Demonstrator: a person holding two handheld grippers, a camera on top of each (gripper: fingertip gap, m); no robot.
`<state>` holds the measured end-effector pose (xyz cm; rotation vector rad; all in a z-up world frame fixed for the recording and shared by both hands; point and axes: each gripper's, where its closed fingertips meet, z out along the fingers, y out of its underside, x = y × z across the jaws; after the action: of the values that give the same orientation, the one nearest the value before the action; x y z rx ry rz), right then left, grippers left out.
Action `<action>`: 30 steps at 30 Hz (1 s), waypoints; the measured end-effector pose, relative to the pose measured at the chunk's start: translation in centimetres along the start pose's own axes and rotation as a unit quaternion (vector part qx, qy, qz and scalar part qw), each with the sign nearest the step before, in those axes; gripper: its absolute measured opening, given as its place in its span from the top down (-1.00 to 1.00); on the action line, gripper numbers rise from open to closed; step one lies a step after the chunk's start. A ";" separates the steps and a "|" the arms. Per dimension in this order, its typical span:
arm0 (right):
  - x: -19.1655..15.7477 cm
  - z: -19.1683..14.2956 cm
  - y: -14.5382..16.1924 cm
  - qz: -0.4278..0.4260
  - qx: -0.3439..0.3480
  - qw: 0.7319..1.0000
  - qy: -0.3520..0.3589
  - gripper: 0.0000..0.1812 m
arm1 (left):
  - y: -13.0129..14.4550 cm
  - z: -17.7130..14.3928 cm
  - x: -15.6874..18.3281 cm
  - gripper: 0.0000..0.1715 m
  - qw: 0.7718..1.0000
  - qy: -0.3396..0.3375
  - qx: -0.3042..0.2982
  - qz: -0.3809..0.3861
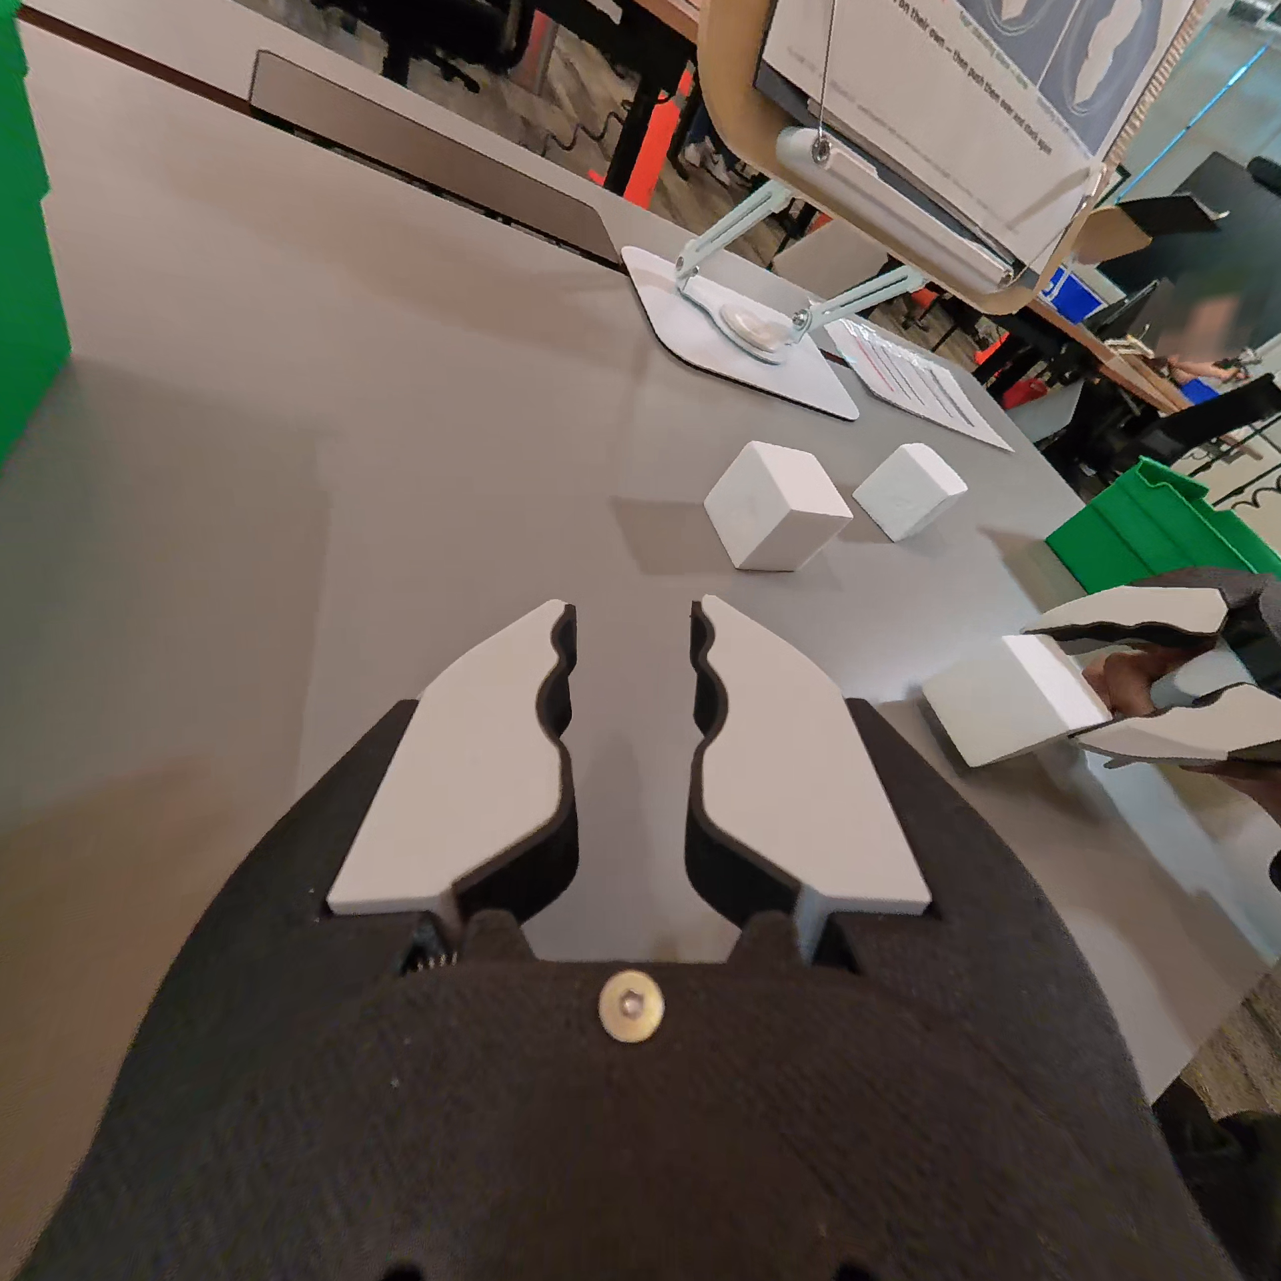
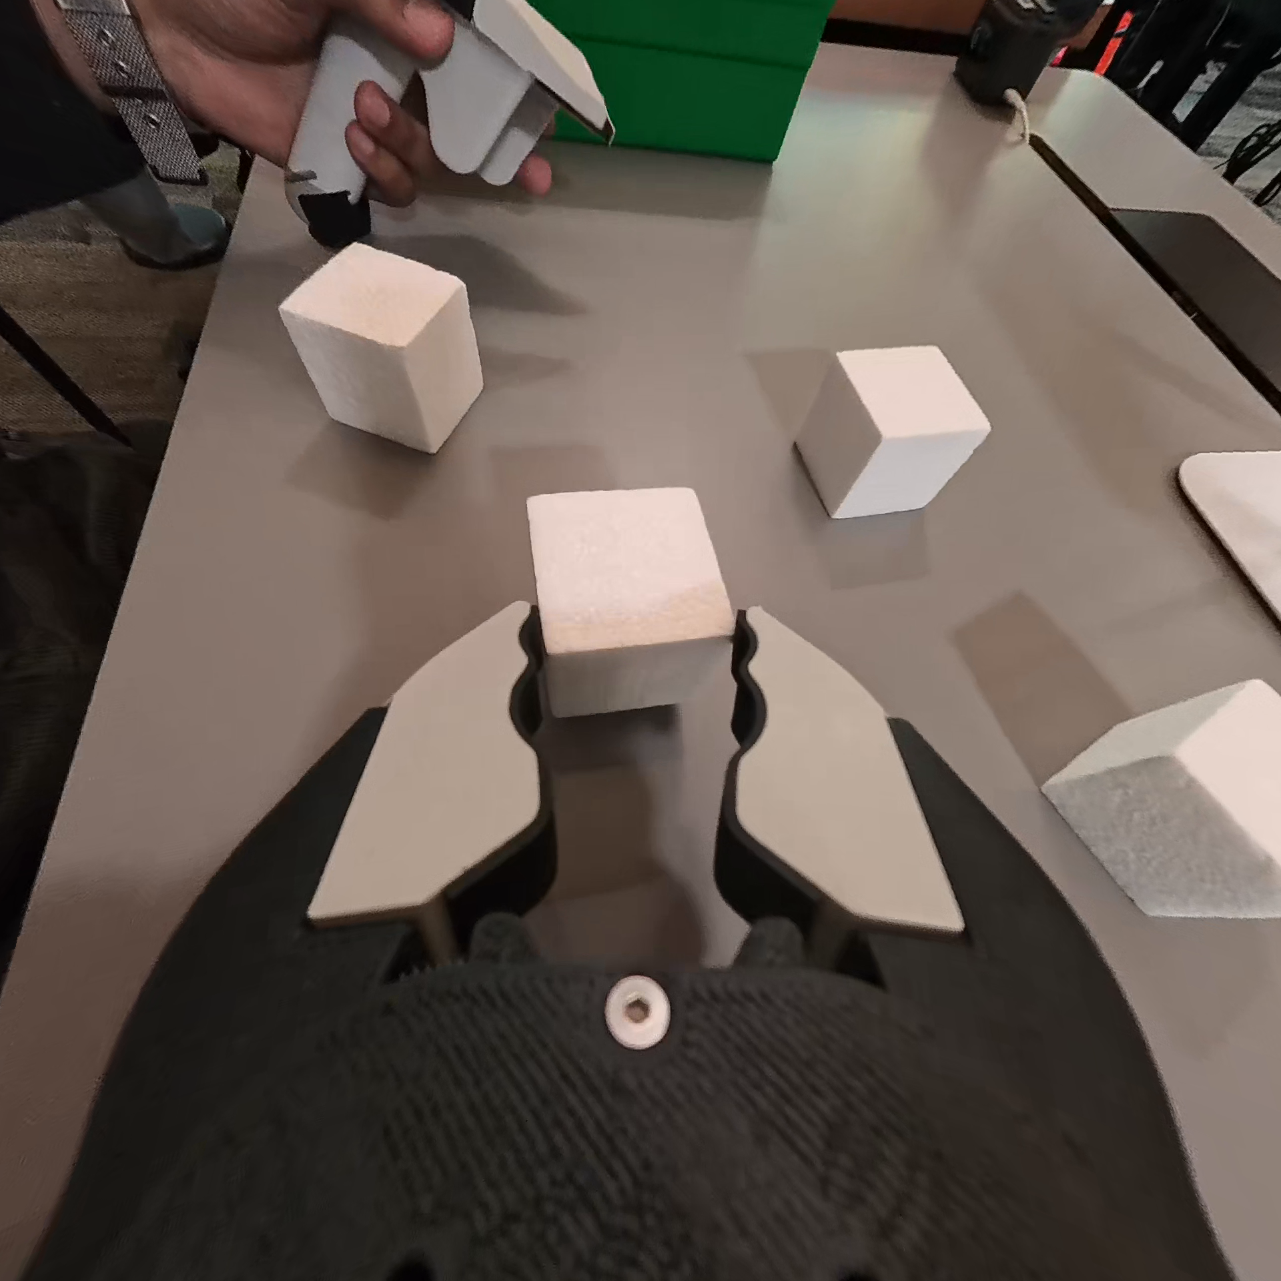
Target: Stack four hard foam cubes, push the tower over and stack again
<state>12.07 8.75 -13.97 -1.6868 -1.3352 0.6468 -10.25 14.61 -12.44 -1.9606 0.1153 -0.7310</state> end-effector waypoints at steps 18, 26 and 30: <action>-0.3 -4.5 3.2 0.042 -0.010 0.997 0.070 0.41 | 1.0 6.2 5.2 0.62 0.995 0.071 -0.053 0.034; -0.9 -5.0 3.8 0.057 -0.010 0.996 0.072 0.41 | 1.3 7.4 6.6 0.62 0.993 0.087 -0.064 0.045; -1.0 -4.6 4.0 0.050 -0.021 0.996 0.070 0.41 | 1.3 7.4 6.6 0.63 0.993 0.090 -0.065 0.042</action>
<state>17.56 6.15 -15.32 -1.8092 -1.1785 0.5496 -0.60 17.23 -12.93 -1.9970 0.3619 -0.8621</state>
